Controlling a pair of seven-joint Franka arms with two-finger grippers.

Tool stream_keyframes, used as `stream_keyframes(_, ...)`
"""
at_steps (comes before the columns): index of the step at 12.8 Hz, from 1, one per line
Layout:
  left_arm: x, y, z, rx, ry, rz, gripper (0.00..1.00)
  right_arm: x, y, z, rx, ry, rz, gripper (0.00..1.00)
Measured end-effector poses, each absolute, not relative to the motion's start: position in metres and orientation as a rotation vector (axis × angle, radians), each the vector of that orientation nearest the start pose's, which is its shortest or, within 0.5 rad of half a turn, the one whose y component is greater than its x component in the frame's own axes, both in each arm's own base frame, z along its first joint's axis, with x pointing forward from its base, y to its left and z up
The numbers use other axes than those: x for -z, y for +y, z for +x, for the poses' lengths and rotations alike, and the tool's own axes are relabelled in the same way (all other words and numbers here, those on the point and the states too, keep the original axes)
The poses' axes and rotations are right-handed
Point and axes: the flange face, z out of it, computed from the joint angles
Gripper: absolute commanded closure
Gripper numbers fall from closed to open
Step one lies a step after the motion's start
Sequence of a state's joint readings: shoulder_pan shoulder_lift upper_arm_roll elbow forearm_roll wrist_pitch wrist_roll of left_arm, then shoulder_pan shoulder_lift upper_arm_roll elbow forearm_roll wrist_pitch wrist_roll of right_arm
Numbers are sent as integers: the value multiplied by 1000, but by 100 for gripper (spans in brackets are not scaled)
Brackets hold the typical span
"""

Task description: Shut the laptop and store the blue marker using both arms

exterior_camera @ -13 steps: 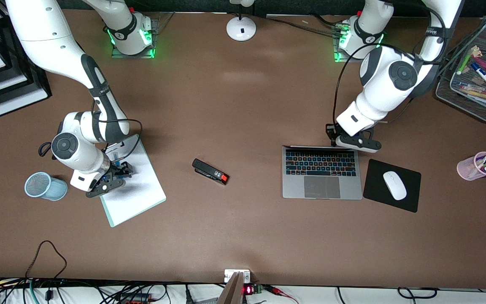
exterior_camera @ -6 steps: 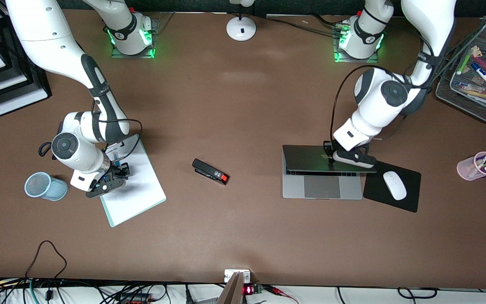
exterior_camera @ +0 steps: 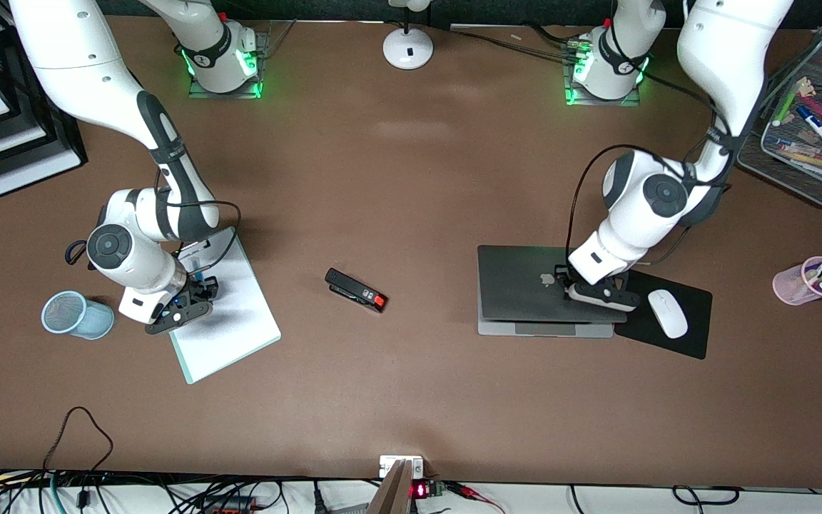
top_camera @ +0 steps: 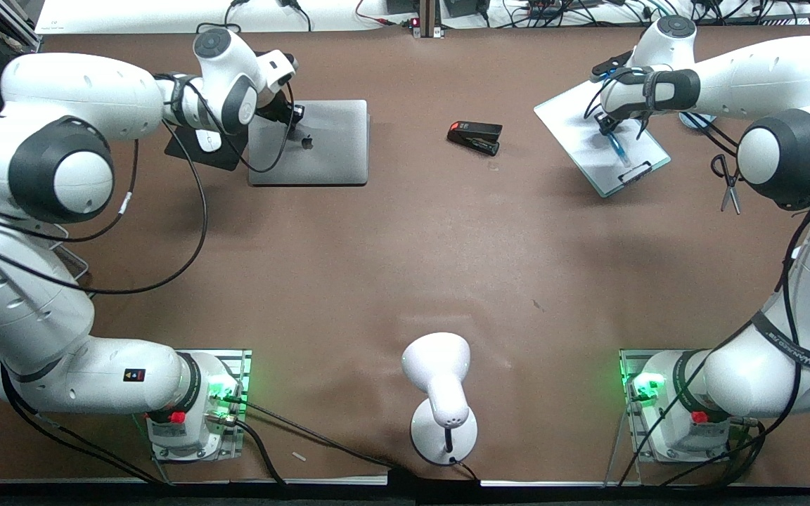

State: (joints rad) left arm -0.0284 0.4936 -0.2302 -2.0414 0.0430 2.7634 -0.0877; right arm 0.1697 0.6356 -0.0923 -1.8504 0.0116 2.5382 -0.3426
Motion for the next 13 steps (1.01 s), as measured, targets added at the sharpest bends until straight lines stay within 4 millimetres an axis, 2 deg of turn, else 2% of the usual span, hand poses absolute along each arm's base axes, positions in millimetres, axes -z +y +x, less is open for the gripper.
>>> stream_keyframes(2,-208,-152,607,387,281,-3228,100,-184,53,645,77,-682,-3121,86)
stream_keyframes(5,-199,-151,615,391,279,-3230,100,-184,53,645,74,-681,-3121,91)
stream_keyframes(10,-203,-152,622,414,276,-3230,100,-186,53,645,45,-680,-3119,99)
stream_keyframes(13,-213,-152,627,407,277,-3226,100,-203,54,648,46,-679,-3117,99)
